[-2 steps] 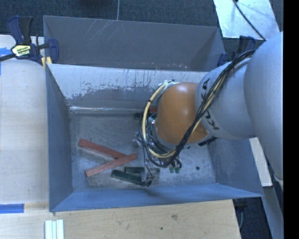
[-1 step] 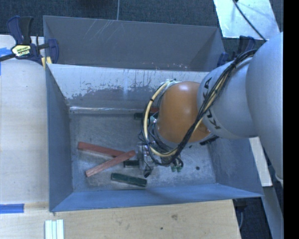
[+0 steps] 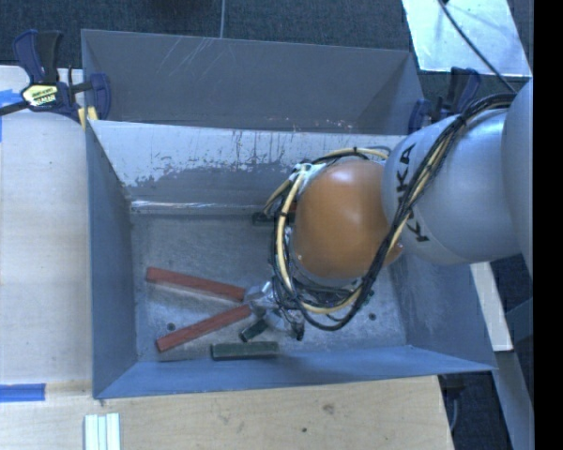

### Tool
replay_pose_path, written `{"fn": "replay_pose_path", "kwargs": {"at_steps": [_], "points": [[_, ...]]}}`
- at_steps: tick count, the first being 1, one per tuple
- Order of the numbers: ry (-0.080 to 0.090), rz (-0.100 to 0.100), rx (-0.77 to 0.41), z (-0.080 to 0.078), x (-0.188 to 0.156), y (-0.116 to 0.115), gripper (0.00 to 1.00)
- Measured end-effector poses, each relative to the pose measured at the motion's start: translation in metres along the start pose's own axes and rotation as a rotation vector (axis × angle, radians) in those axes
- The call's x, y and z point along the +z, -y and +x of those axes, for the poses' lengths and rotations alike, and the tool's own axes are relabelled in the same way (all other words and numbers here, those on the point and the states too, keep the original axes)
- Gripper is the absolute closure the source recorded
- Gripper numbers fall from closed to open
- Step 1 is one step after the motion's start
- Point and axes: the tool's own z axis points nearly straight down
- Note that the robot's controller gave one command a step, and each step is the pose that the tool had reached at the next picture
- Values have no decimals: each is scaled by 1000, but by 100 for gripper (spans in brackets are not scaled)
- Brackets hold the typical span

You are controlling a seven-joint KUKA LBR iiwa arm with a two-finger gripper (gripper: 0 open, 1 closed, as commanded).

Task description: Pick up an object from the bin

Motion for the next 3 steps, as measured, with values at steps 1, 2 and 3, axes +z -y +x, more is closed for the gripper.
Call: {"fn": "replay_pose_path", "kwargs": {"at_steps": [1, 2, 3], "points": [[-8, 1, -86, -27, 3, -8, 100], [-16, -2, -81, -23, 7, -7, 0], [-3, -3, -83, -28, 6, -10, 100]]}}
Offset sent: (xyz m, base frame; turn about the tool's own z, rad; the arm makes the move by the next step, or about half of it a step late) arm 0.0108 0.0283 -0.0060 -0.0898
